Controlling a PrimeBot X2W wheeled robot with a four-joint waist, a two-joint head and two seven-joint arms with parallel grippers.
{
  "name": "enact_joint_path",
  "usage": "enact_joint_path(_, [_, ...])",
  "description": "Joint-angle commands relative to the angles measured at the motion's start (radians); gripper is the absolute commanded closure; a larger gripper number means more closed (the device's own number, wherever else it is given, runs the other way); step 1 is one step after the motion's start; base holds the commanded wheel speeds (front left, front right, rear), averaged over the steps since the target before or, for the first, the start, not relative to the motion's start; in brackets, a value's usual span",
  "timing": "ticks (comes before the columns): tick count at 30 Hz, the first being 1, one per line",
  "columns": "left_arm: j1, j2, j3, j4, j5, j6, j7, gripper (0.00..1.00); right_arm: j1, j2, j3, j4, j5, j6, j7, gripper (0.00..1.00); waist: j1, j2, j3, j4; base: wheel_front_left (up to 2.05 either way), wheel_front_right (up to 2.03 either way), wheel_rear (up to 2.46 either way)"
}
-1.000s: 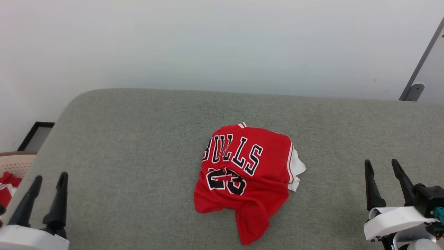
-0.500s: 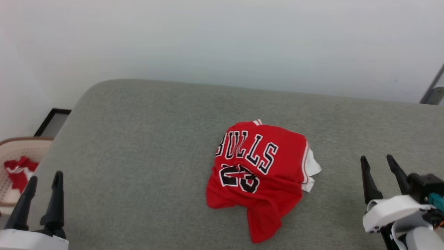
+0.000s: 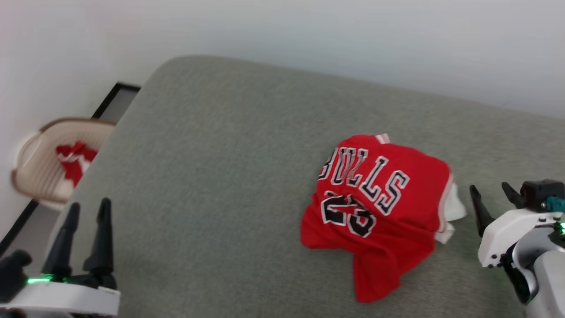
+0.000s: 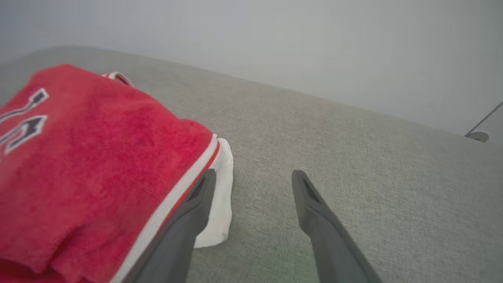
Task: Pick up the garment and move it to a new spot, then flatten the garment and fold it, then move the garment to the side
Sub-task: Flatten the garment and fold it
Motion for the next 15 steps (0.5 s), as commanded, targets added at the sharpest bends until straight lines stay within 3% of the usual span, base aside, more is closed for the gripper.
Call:
enact_joint_path(1, [-0.016, -0.011, -0.002, 0.001, 0.010, -0.008, 0.001, 0.00, -0.016, -0.012, 0.005, 0.015, 0.007, -0.001, 0.019, 0.00, -0.0001, 0.0000, 0.066, 0.068, 0.00, 0.00, 0.00])
enact_joint_path(9, [-0.054, -0.065, -0.004, 0.033, 0.034, -0.040, 0.001, 0.00, -0.072, -0.047, 0.031, 0.113, 0.027, -0.001, 0.208, 0.00, -0.0001, 0.0000, 0.112, 0.108, 0.00, 0.00, 0.00])
enact_joint_path(15, [-0.074, -0.091, -0.002, 0.059, 0.046, -0.056, 0.001, 0.00, -0.070, -0.037, 0.048, 0.180, 0.056, -0.001, 0.355, 0.00, -0.0001, 0.0000, 0.127, 0.112, 0.00, 0.00, 0.00])
